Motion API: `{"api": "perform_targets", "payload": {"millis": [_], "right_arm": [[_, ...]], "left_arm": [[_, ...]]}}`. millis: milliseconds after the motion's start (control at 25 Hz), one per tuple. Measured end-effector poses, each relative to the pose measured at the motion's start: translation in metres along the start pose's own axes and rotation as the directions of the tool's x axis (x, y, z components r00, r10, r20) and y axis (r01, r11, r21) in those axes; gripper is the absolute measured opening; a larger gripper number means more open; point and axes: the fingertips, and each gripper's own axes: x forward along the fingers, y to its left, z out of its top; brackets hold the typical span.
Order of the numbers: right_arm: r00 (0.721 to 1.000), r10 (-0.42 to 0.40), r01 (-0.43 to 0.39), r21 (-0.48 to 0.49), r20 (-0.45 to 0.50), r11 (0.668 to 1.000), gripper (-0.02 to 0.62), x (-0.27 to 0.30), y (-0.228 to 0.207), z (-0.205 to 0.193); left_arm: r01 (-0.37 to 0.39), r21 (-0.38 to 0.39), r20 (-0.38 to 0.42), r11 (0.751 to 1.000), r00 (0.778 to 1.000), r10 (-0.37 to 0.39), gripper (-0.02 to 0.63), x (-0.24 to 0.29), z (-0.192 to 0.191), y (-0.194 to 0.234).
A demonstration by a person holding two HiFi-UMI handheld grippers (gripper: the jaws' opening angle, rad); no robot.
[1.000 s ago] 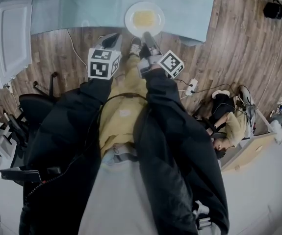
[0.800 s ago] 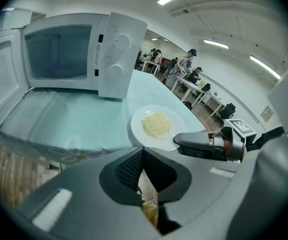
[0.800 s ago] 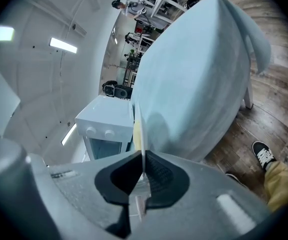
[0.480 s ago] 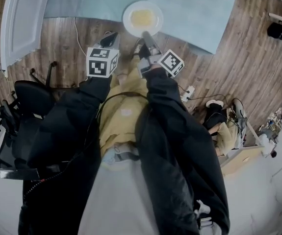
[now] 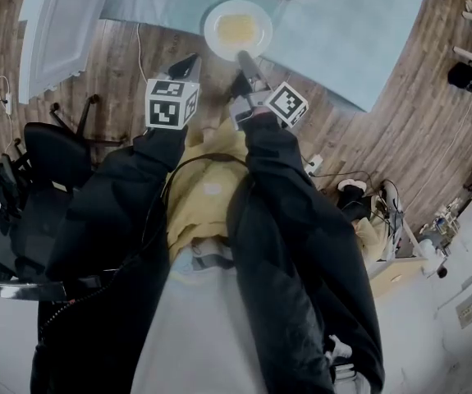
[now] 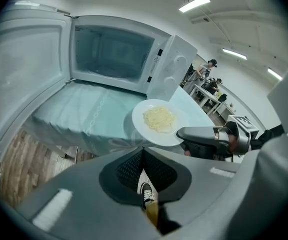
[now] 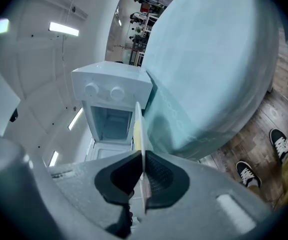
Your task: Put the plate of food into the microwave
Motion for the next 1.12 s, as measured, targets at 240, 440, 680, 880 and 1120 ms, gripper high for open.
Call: {"api": "perform_targets", "payload": {"millis": [240, 440, 680, 880, 1120], "right_arm": [[0.999, 0.032, -0.031, 0.011, -0.031, 0.999, 0.011, 0.040, 0.023, -0.018], [0.996, 0.073, -0.074, -0.003, -0.051, 0.997, 0.011, 0.078, 0.047, -0.028], [0.994, 0.086, -0.088, -0.018, -0.060, 0.996, 0.011, 0.111, 0.068, -0.022], [0.993, 0.108, -0.109, -0.019, -0.050, 0.994, 0.011, 0.139, 0.078, -0.009], [0.988, 0.150, -0.150, -0.001, -0.040, 0.989, 0.011, 0.167, 0.092, 0.001]], "left_arm": [[-0.019, -0.017, 0.015, 1.000, 1.000, 0.019, 0.000, -0.012, 0.013, 0.036], [-0.028, -0.024, 0.027, 0.999, 0.999, 0.029, 0.000, -0.018, 0.025, 0.067], [-0.032, -0.027, 0.039, 0.999, 0.999, 0.033, 0.000, -0.013, 0.053, 0.090], [-0.033, -0.015, 0.053, 0.999, 0.998, 0.034, 0.000, -0.001, 0.076, 0.108], [-0.044, -0.018, 0.046, 0.999, 0.998, 0.044, 0.000, 0.012, 0.092, 0.128]]}}
